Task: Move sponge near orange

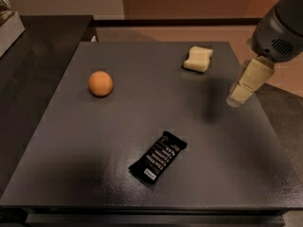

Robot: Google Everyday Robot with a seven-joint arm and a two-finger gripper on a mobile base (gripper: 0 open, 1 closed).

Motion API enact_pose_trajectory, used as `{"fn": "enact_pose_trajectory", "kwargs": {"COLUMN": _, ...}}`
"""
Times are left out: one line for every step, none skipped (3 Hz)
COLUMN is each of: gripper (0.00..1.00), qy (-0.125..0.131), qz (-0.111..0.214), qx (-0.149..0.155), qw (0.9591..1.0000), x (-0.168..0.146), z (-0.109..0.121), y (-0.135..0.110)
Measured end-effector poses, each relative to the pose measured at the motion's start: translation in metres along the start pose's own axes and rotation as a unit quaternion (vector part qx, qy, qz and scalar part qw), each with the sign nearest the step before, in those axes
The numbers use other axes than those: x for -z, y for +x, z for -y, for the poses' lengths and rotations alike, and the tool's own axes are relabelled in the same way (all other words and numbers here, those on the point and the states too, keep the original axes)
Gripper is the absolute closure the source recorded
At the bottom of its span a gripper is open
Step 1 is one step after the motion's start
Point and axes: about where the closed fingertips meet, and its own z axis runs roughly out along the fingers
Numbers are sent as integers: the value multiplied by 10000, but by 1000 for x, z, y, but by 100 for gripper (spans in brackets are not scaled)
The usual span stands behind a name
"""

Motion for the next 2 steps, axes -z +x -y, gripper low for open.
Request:
{"fn": "enact_pose_trajectory", "kwargs": {"gripper": 0, "qy": 149, "qz": 230, "qx": -549, "qw": 9981, "x": -26, "z": 29, "y": -14}}
{"fn": "enact_pose_trajectory", "kwargs": {"gripper": 0, "qy": 392, "qz": 474, "qx": -1074, "qw": 9923, "x": -48, "z": 59, "y": -27}}
